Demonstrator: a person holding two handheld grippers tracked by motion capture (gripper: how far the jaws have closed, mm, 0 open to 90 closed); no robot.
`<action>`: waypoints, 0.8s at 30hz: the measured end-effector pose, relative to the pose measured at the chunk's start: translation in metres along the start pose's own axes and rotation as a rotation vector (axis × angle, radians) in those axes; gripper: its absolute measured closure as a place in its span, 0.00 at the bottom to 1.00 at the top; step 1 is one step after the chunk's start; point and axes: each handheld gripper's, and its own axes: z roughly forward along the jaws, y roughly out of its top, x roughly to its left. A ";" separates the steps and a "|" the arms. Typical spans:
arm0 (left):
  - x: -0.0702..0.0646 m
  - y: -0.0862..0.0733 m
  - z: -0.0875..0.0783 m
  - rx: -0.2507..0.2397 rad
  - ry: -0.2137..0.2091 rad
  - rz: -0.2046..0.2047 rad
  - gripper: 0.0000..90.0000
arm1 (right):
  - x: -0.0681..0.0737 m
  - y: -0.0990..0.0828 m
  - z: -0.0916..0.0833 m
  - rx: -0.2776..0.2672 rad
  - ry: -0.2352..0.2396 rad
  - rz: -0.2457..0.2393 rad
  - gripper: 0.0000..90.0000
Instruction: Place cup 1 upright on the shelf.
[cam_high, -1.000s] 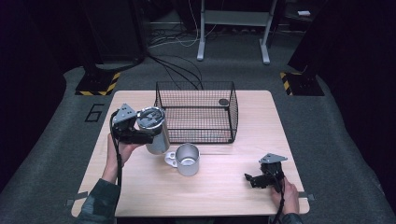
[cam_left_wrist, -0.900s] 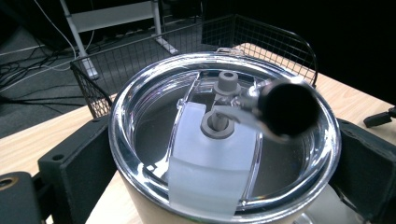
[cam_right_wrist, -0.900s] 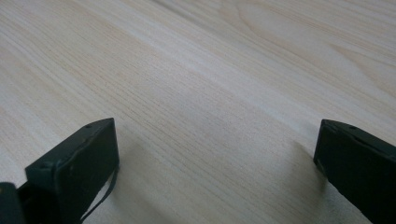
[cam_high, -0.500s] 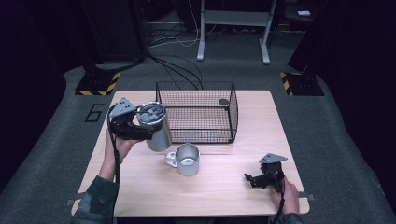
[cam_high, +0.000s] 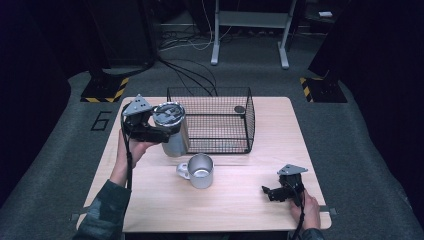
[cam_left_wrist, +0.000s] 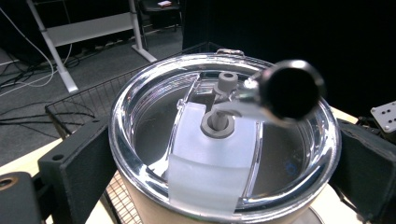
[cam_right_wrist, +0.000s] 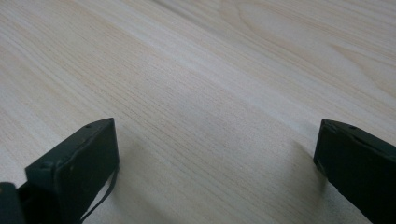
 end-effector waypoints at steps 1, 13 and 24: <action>0.000 0.000 0.000 0.000 0.000 0.000 0.04 | 0.000 0.000 0.000 0.001 0.000 0.002 0.00; 0.003 0.018 0.019 0.003 -0.005 0.021 0.04 | 0.000 0.000 0.000 0.000 0.000 -0.001 0.00; 0.007 0.032 0.037 0.004 0.013 0.022 0.04 | 0.000 0.000 0.000 0.000 0.000 0.000 0.00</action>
